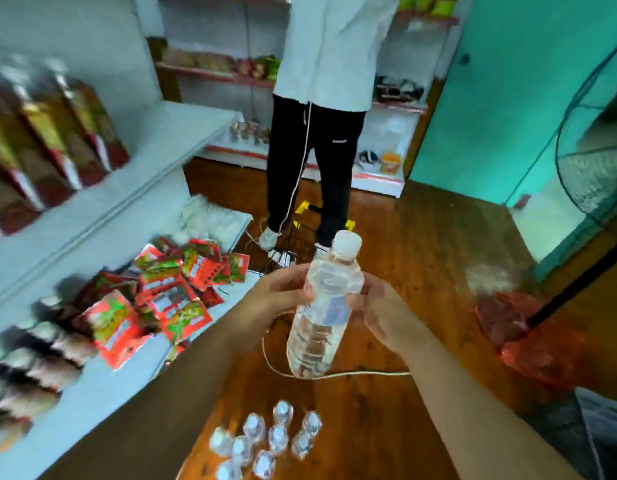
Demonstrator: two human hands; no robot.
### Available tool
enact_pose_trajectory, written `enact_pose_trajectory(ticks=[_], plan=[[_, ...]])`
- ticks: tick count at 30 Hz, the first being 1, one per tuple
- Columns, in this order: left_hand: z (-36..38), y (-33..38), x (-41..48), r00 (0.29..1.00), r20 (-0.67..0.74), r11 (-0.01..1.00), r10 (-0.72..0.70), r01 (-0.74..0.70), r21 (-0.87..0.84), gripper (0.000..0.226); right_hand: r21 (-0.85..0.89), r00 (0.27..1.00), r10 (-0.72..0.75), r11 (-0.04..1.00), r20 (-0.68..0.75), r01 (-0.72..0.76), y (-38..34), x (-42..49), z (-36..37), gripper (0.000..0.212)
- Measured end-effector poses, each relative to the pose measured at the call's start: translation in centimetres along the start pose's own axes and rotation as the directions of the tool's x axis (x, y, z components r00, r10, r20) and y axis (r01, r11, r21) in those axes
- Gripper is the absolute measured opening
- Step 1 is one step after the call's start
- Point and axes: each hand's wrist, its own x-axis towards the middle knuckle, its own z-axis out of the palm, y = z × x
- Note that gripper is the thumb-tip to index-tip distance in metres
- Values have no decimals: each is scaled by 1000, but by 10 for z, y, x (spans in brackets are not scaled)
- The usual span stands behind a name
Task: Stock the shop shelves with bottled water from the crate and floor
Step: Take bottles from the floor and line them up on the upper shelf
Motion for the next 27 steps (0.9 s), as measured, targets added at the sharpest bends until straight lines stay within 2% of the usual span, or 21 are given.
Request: enact_pose_trajectory(ticks=[2,4,8,10,13,16,18,20,22,25,27], plan=[[-5,14,-46,999,-9,999,41,-41,25,65,28,991,-64,998,115,61,-26,-10,28,59],[-5,24,-93,995,-70,997,67,-65,43,62,41,969,-101,995,227,94,-50,-22,60,79],[-9,44,-181,960,-211,983,183,-176,51,62,59,891,-139,990,433,125,-82,-42,132,79],[-14,56,-224,910,-348,974,224,-214,69,57,86,842,-146,989,520,118,-94,-51,173,79],[-20,65,-287,764,-581,959,281,-246,141,59,103,783,-157,988,602,119,-104,-70,241,68],[-37,62,-345,550,-781,951,297,-247,188,63,76,744,-176,983,644,167,-99,-87,311,61],[-51,60,-384,407,-864,949,298,-221,224,60,63,694,-190,977,694,205,-87,-100,359,54],[-66,58,-423,275,-912,949,305,-167,268,60,48,644,-211,964,735,261,-74,-113,409,49],[-81,56,-459,176,-935,948,307,-138,286,60,37,617,-230,950,753,309,-64,-123,460,49],[-106,50,-512,48,-954,952,295,-103,289,56,31,554,-261,920,791,390,-53,-138,534,48],[-128,45,-548,-22,-960,957,280,-75,281,60,49,504,-259,919,824,392,-48,-149,580,47]])
